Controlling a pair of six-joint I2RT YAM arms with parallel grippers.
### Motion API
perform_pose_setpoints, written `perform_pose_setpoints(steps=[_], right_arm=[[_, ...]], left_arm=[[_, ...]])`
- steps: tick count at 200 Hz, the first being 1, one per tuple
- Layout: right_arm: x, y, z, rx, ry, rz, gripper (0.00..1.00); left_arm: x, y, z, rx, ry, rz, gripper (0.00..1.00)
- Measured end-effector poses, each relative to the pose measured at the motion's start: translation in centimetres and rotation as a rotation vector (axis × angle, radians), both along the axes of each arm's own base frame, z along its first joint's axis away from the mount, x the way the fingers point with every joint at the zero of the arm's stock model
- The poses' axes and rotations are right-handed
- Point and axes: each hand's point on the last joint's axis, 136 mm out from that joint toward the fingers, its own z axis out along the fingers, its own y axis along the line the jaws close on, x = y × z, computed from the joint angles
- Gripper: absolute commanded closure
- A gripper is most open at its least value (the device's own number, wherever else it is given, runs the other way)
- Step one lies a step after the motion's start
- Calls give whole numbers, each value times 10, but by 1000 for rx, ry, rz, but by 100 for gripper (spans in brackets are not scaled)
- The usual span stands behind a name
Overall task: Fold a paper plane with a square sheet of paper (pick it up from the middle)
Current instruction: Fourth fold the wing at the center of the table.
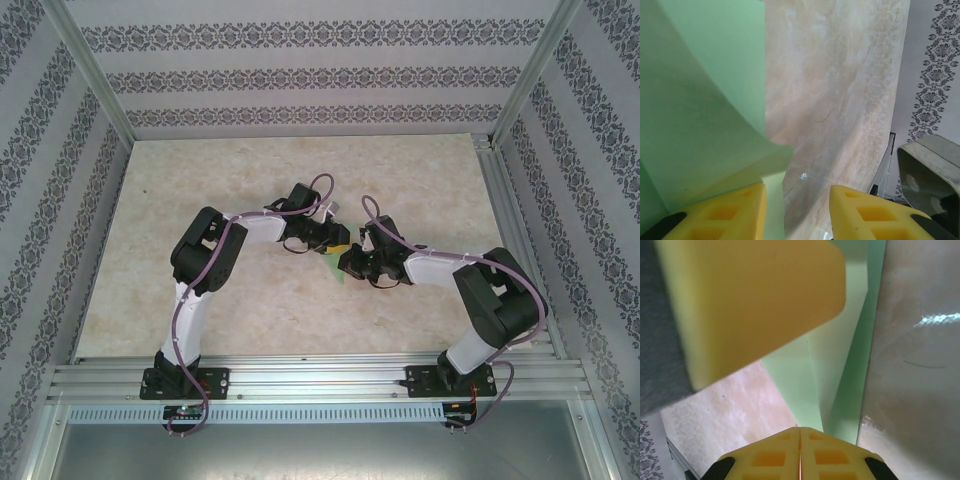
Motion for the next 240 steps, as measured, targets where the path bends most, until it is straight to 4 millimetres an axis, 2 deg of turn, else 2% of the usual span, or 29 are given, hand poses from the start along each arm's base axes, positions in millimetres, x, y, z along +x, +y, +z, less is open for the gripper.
perform_pose_setpoints(steps=[47,109,162,186,223,240], right_arm=[[-5,-7,-19,10,46,-31,92],[-5,-7,-18,16,46,-28,91],[-2,2,0,90,9,-14,91],[-6,4,-4,116,26,-16,91],[-11,3,-21,122,64,-31,91],[-10,4,-21,129,59,-27,92]], left_arm=[[0,0,0,-1,1,-1,60],[0,0,0,-1,1,-1,61],[0,0,0,-1,1,-1,61],[0,0,0,0,1,-1,61],[-1,0,0,1,4,-1,61],[-1,0,0,1,4,-1,61]])
